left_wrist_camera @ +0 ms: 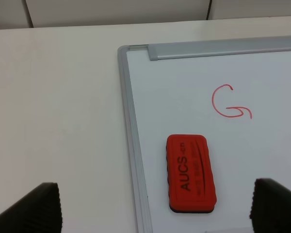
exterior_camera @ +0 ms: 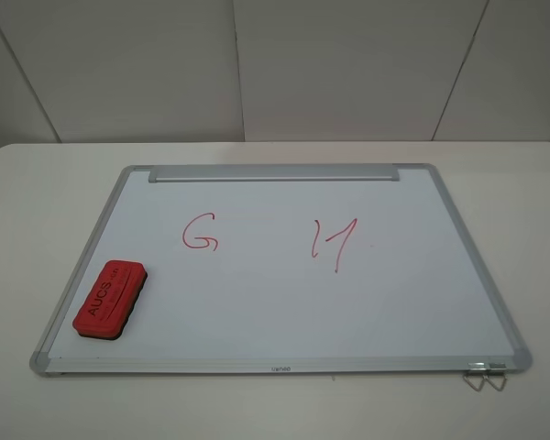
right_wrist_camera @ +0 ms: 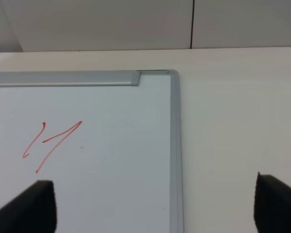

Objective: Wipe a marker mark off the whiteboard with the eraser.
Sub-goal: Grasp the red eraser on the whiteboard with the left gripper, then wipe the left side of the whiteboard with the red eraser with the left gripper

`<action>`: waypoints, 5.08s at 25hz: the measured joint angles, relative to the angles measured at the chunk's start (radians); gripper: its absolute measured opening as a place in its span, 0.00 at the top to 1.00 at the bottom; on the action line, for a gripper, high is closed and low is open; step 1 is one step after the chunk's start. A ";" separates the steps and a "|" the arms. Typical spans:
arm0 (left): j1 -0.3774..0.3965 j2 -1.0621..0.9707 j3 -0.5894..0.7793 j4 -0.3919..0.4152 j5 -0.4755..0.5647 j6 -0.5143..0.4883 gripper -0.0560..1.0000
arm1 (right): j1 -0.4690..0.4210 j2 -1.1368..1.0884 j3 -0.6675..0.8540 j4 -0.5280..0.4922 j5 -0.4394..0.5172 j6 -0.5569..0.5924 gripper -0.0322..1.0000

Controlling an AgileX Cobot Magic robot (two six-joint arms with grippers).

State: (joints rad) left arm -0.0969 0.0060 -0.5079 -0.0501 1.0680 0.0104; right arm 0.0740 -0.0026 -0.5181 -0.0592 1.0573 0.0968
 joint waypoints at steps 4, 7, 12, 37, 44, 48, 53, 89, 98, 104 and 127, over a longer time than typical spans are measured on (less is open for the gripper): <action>0.000 0.144 -0.038 0.003 -0.086 0.001 0.21 | 0.000 0.000 0.000 0.000 0.000 0.000 0.27; 0.000 0.347 -0.073 0.003 -0.167 0.001 0.21 | 0.000 0.000 0.000 0.000 0.000 0.000 0.27; 0.000 0.737 -0.173 -0.011 -0.207 0.001 0.21 | 0.000 0.000 0.000 0.000 0.000 0.000 0.27; -0.288 1.616 -0.249 0.068 -0.472 -0.204 0.21 | 0.000 0.000 0.000 0.000 0.000 0.000 0.27; -0.289 1.624 -0.249 0.155 -0.515 -0.299 0.21 | 0.000 0.000 0.000 0.000 0.000 0.000 0.27; -0.298 1.653 -0.249 0.135 -0.530 -0.307 0.21 | 0.000 0.000 0.000 0.000 0.000 0.000 0.27; -0.325 1.661 -0.213 0.094 -0.542 -0.308 0.21 | 0.000 0.000 0.000 0.000 0.000 0.000 0.27; -0.323 1.748 -0.149 0.089 -0.680 -0.319 0.26 | 0.000 0.000 0.000 0.000 0.000 0.000 0.27; -0.323 1.748 -0.149 0.089 -0.680 -0.319 0.40 | 0.000 0.000 0.000 0.000 0.000 0.000 0.27; -0.323 1.748 -0.149 0.089 -0.680 -0.319 0.40 | 0.000 0.000 0.000 0.000 0.000 0.000 0.27; -0.280 1.755 -0.601 0.213 -0.365 -0.126 0.40 | 0.000 0.000 0.000 0.000 0.000 0.000 0.27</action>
State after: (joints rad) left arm -0.3773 1.7613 -1.1094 0.1629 0.7032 -0.1154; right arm 0.0740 -0.0026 -0.5181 -0.0592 1.0573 0.0968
